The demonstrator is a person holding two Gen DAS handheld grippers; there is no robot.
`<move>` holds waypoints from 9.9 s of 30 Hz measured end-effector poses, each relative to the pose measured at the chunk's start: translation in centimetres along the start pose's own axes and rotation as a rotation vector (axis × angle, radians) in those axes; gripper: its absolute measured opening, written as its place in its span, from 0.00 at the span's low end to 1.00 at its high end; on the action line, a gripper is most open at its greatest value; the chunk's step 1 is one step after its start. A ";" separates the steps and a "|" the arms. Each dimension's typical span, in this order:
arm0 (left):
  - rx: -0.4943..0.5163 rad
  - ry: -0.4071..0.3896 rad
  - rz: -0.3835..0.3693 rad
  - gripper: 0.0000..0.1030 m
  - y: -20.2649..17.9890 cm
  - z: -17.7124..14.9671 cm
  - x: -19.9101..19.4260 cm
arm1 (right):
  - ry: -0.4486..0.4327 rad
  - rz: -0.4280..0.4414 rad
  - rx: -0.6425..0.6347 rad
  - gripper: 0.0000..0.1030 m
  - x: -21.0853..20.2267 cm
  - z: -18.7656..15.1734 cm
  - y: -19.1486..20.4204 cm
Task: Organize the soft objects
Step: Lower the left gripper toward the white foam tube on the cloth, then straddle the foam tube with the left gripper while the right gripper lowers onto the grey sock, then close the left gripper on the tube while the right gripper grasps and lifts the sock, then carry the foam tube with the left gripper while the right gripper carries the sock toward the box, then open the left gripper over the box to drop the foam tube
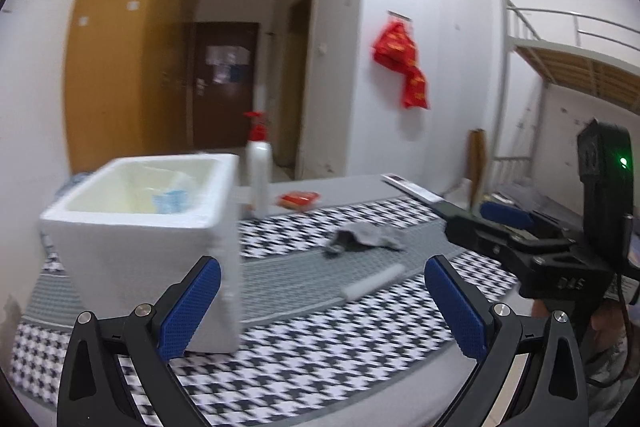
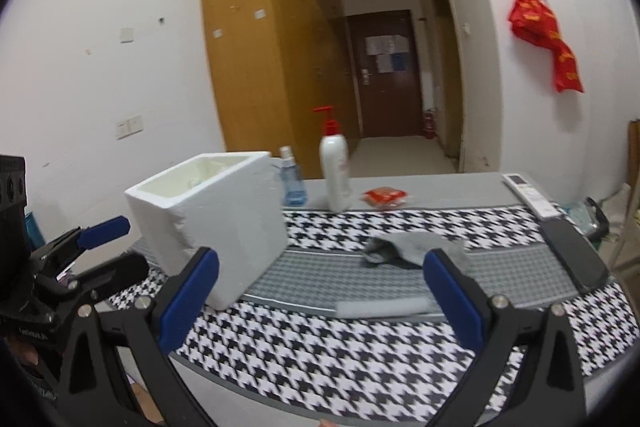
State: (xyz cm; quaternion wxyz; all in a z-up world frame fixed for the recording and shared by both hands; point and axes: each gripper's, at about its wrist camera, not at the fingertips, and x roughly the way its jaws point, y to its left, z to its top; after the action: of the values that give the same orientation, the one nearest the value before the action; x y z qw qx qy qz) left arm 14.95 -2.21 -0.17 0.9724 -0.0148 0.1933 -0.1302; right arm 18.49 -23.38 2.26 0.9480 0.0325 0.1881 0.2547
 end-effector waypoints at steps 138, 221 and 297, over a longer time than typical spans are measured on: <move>0.205 0.480 -0.293 0.44 -2.0 -2.5 18.7 | 0.563 -0.064 -0.045 0.67 21.6 -0.8 -11.1; 0.131 0.090 -0.018 0.08 -1.9 5.4 3.7 | 0.070 0.008 0.092 0.11 1.2 3.4 -5.3; -0.102 -0.014 0.311 0.98 12.8 7.4 -1.3 | 0.494 0.129 -0.121 0.69 16.0 -3.6 3.4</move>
State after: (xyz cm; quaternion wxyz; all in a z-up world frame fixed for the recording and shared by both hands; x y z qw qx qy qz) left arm 19.77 10.28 6.14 0.9801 -0.0349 0.1927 0.0320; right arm 28.32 -12.66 -5.98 0.8554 -0.0755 0.3959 0.3255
